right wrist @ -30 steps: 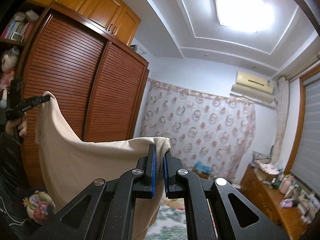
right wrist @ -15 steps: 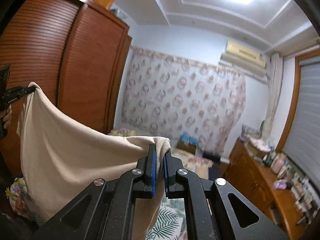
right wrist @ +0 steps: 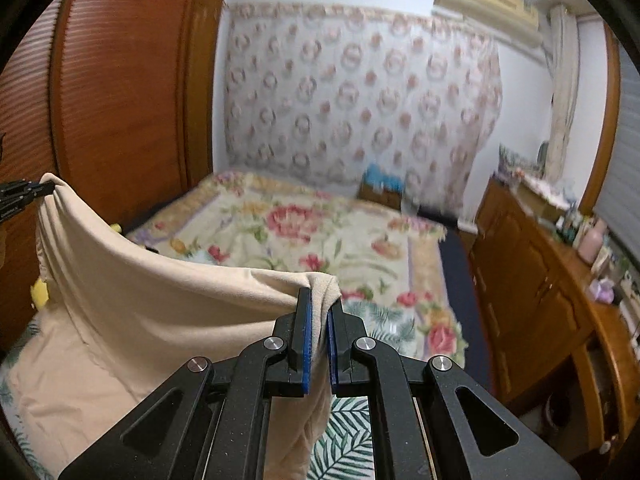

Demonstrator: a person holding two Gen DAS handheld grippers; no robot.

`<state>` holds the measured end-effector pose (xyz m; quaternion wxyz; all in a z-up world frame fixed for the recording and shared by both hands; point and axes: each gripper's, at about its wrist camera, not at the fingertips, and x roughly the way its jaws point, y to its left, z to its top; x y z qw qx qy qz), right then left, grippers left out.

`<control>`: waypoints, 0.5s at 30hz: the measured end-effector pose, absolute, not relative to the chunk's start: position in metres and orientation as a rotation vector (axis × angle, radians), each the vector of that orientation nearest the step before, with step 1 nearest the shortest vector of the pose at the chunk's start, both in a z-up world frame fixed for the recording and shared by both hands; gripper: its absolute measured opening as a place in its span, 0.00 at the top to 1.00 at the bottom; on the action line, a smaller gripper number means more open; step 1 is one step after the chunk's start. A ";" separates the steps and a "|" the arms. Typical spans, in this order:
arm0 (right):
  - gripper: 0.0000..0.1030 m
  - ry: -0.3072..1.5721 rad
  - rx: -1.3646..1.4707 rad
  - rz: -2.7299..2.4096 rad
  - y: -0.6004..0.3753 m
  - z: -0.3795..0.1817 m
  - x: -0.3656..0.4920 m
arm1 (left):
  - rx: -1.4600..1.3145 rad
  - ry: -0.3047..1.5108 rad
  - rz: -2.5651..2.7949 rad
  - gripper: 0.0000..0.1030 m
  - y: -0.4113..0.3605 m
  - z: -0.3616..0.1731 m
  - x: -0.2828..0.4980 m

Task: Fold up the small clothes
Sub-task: 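Lift the hem high with both tools and carry it over toward the collar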

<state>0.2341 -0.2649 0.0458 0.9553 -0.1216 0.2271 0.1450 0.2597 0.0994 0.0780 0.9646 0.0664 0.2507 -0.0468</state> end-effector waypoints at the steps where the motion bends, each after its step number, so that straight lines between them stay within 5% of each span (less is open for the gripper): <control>1: 0.94 0.483 -0.247 0.293 -0.261 0.038 0.247 | 0.136 0.523 -0.095 0.92 0.098 0.072 0.267; 15: 0.94 0.715 -0.226 0.266 -0.262 0.051 0.350 | 0.121 0.748 -0.100 0.92 0.094 -0.015 0.362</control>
